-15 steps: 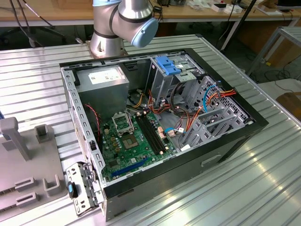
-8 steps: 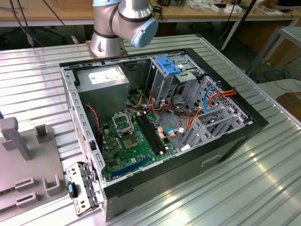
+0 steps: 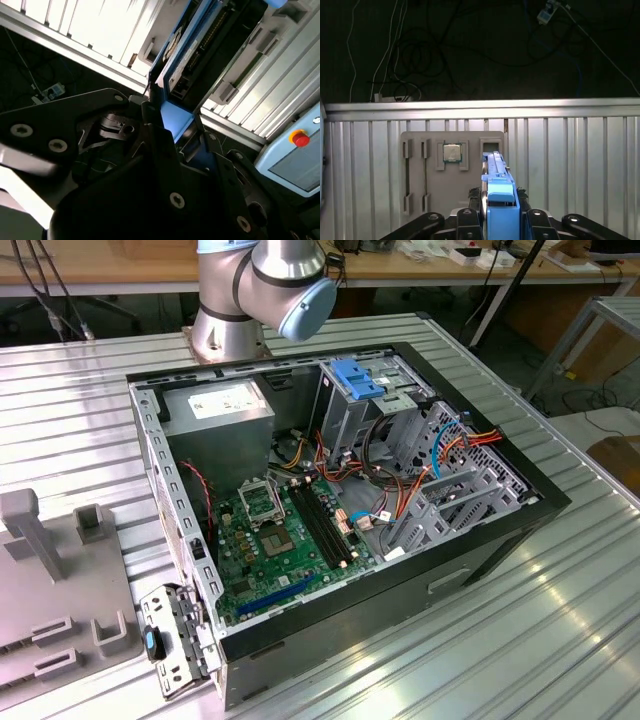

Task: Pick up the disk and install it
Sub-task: 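Pick up the disk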

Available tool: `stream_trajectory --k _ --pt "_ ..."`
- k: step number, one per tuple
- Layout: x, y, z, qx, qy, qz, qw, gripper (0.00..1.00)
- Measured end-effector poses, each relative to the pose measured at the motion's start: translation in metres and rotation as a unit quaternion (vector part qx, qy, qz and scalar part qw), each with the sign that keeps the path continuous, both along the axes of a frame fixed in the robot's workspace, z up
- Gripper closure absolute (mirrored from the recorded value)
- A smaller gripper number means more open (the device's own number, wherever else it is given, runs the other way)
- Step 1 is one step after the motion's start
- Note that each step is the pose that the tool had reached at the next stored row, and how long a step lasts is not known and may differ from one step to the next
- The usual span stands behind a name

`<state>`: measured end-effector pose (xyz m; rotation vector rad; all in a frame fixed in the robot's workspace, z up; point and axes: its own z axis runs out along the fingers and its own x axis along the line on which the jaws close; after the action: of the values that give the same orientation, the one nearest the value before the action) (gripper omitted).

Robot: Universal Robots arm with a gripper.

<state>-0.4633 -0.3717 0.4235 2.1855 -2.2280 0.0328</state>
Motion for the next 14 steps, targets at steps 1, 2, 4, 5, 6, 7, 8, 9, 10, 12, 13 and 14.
stream_trajectory --k 1,2,4,5,6,7,8,9,10,12,13,14 --pt "0.0 0.0 0.0014 0.0 0.0 0.0 1.0 0.63" --pt "0.0001 0.0 0.0037 0.0 0.0 0.0 1.0 0.63" --pt "0.0002 0.0 0.0096 0.0 0.0 0.0 1.0 0.63" --pt "0.0002 0.0 0.0115 0.0 0.0 0.0 1.0 0.63" --pt "0.0002 0.0 0.0153 0.0 0.0 0.0 1.0 0.63" --pt "0.0002 0.0 0.0192 0.0001 -0.0002 0.0 1.0 0.63" --pt "0.0002 0.0 0.0224 0.0 -0.0002 0.0 1.0 0.63" --pt "0.0002 0.0 0.0257 0.0 -0.0002 0.0 1.0 0.63" --pt "0.0003 0.0 0.0315 0.0 -0.0001 0.0 1.0 0.63" --pt "0.0002 0.0 0.0381 0.0 -0.0002 0.0 1.0 0.63" --pt "0.0002 0.0 0.0419 0.0 -0.0002 0.0 1.0 0.63" --pt "0.0002 0.0 0.0457 0.0 -0.0002 0.0 1.0 0.63"
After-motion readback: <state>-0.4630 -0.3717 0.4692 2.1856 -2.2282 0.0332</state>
